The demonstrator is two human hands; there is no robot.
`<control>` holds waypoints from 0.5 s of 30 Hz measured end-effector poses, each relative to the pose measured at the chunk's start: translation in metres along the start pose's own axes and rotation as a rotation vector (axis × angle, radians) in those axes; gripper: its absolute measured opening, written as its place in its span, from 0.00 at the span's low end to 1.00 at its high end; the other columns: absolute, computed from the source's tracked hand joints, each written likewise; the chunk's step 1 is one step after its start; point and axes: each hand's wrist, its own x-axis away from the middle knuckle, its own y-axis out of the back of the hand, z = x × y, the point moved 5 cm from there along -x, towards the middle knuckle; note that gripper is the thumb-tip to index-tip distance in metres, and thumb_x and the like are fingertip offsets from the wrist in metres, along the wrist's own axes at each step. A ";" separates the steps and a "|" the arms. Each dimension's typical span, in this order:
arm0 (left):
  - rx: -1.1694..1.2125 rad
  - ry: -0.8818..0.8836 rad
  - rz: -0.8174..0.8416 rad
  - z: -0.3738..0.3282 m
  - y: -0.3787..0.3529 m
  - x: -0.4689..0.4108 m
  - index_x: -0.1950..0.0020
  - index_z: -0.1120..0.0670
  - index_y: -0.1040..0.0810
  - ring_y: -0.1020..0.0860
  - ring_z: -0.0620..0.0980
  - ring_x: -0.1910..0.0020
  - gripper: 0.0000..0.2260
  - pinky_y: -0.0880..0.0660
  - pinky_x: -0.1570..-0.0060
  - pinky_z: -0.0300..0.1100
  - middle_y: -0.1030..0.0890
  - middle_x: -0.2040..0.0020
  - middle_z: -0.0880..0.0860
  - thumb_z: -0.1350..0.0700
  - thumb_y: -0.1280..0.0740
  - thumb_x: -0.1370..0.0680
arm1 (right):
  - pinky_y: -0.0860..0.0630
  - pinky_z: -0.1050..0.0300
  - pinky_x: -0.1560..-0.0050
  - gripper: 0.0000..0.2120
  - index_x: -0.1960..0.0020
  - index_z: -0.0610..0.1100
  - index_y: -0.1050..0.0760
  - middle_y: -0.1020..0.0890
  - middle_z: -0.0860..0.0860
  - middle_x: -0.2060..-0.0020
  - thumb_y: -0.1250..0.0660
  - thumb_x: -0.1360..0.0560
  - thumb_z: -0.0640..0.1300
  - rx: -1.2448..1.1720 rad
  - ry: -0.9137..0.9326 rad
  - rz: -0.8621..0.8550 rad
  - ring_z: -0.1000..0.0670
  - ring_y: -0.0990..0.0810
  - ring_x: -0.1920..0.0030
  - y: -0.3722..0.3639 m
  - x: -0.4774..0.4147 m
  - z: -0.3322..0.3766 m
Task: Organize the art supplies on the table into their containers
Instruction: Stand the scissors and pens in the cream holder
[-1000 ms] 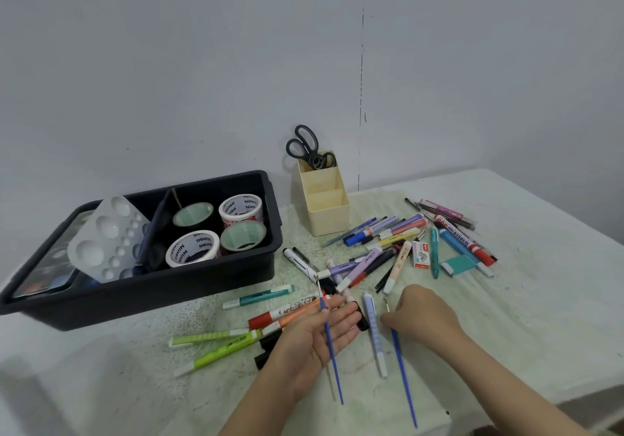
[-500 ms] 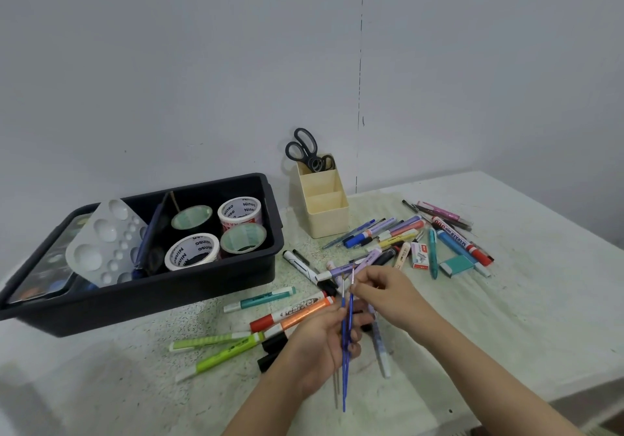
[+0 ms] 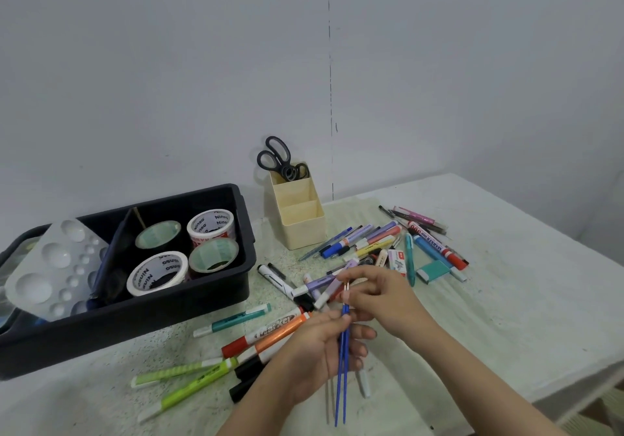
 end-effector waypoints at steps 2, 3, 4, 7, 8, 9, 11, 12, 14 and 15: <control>-0.038 0.022 0.027 -0.002 -0.004 -0.006 0.47 0.65 0.24 0.23 0.51 0.71 0.12 0.25 0.71 0.42 0.19 0.62 0.59 0.61 0.45 0.19 | 0.23 0.62 0.63 0.10 0.52 0.48 0.20 0.18 0.50 0.72 0.30 0.28 0.35 0.064 0.024 -0.030 0.54 0.19 0.68 0.010 -0.004 0.002; -0.068 0.032 0.043 -0.003 -0.006 -0.008 0.49 0.65 0.23 0.23 0.51 0.71 0.13 0.25 0.71 0.41 0.19 0.63 0.59 0.61 0.45 0.19 | 0.23 0.61 0.61 0.09 0.51 0.49 0.20 0.17 0.49 0.70 0.30 0.28 0.37 0.103 0.034 -0.042 0.52 0.18 0.67 0.014 -0.007 0.004; -0.094 0.035 0.056 -0.005 -0.007 -0.011 0.50 0.64 0.22 0.23 0.51 0.72 0.13 0.25 0.72 0.41 0.20 0.64 0.58 0.61 0.45 0.19 | 0.23 0.60 0.59 0.08 0.50 0.50 0.20 0.16 0.47 0.68 0.30 0.26 0.39 0.125 0.036 -0.055 0.51 0.18 0.65 0.019 -0.010 0.005; -0.089 0.007 0.033 -0.012 -0.010 -0.020 0.51 0.64 0.23 0.22 0.51 0.72 0.13 0.25 0.72 0.41 0.19 0.63 0.58 0.61 0.46 0.19 | 0.25 0.66 0.63 0.06 0.49 0.48 0.20 0.16 0.50 0.62 0.35 0.23 0.42 0.181 -0.014 -0.156 0.58 0.20 0.65 0.043 -0.031 0.002; -0.064 -0.005 0.009 -0.015 -0.010 -0.024 0.50 0.65 0.23 0.21 0.52 0.70 0.13 0.24 0.71 0.42 0.18 0.61 0.59 0.61 0.46 0.19 | 0.25 0.64 0.61 0.06 0.49 0.48 0.20 0.17 0.51 0.60 0.36 0.22 0.43 0.258 -0.042 -0.211 0.57 0.21 0.64 0.055 -0.042 -0.001; -0.036 -0.018 -0.020 -0.017 -0.010 -0.028 0.49 0.65 0.23 0.20 0.53 0.69 0.14 0.22 0.70 0.43 0.17 0.58 0.60 0.61 0.46 0.18 | 0.25 0.60 0.59 0.06 0.50 0.49 0.20 0.17 0.52 0.59 0.36 0.23 0.44 0.355 -0.074 -0.263 0.55 0.21 0.62 0.067 -0.054 -0.005; 0.012 -0.044 -0.080 -0.022 -0.007 -0.035 0.47 0.65 0.24 0.17 0.55 0.64 0.14 0.20 0.66 0.45 0.17 0.54 0.62 0.60 0.47 0.18 | 0.25 0.57 0.58 0.07 0.53 0.46 0.19 0.18 0.51 0.60 0.36 0.23 0.44 0.533 -0.146 -0.323 0.51 0.20 0.60 0.089 -0.077 -0.014; 0.038 -0.057 -0.104 -0.024 -0.005 -0.039 0.46 0.66 0.24 0.17 0.56 0.62 0.14 0.19 0.64 0.46 0.17 0.52 0.62 0.60 0.47 0.17 | 0.25 0.57 0.60 0.08 0.54 0.44 0.19 0.18 0.49 0.60 0.37 0.24 0.43 0.606 -0.182 -0.332 0.50 0.20 0.59 0.099 -0.089 -0.020; 0.093 -0.079 -0.141 -0.030 -0.003 -0.045 0.45 0.66 0.24 0.16 0.57 0.58 0.14 0.19 0.62 0.47 0.17 0.51 0.63 0.60 0.48 0.17 | 0.27 0.59 0.64 0.08 0.54 0.42 0.20 0.18 0.48 0.59 0.37 0.24 0.43 0.734 -0.266 -0.326 0.49 0.20 0.58 0.112 -0.110 -0.031; 0.115 -0.086 -0.157 -0.033 -0.001 -0.047 0.45 0.65 0.24 0.16 0.57 0.57 0.15 0.18 0.60 0.48 0.17 0.51 0.63 0.60 0.48 0.17 | 0.29 0.60 0.67 0.07 0.55 0.43 0.22 0.18 0.49 0.60 0.37 0.25 0.43 0.794 -0.307 -0.328 0.50 0.21 0.61 0.117 -0.118 -0.035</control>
